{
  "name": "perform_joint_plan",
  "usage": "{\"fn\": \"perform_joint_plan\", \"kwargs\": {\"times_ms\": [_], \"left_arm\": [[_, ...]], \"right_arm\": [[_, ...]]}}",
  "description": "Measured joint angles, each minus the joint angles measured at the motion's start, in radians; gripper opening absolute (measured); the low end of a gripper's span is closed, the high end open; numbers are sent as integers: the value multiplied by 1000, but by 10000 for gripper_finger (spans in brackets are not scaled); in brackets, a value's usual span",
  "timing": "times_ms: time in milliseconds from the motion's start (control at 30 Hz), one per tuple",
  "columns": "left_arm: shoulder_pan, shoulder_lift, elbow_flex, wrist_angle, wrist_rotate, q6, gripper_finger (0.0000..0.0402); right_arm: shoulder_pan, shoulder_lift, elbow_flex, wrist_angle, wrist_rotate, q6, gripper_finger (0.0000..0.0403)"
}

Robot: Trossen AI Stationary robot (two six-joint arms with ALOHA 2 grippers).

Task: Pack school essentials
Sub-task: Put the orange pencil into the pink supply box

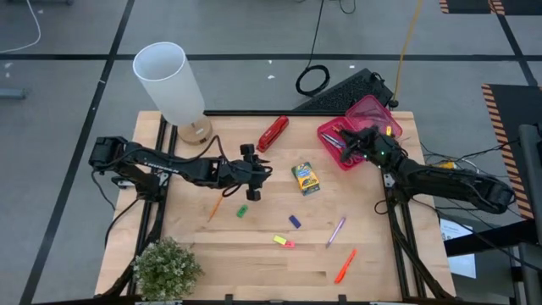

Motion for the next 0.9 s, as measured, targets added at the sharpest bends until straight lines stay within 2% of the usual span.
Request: {"fn": "perform_joint_plan", "kwargs": {"times_ms": [133, 300, 567, 733, 900], "left_arm": [[-4, 0, 0, -106, 0, -127, 200], [-11, 0, 0, -299, 0, -319, 200], [-27, 0, 0, -635, 45, -838, 200], [-74, 0, -1, -828, 117, -1137, 200], [-152, 0, -1, -848, 142, -1284, 200]], "right_arm": [[88, 1, 103, -126, -47, -8, 48], [199, -1, 232, -310, -57, -16, 48], [313, 0, 366, -563, -85, 9, 48], [332, 0, 385, -599, -173, 45, 48], [332, 1, 385, -607, -233, 79, 48]]}}
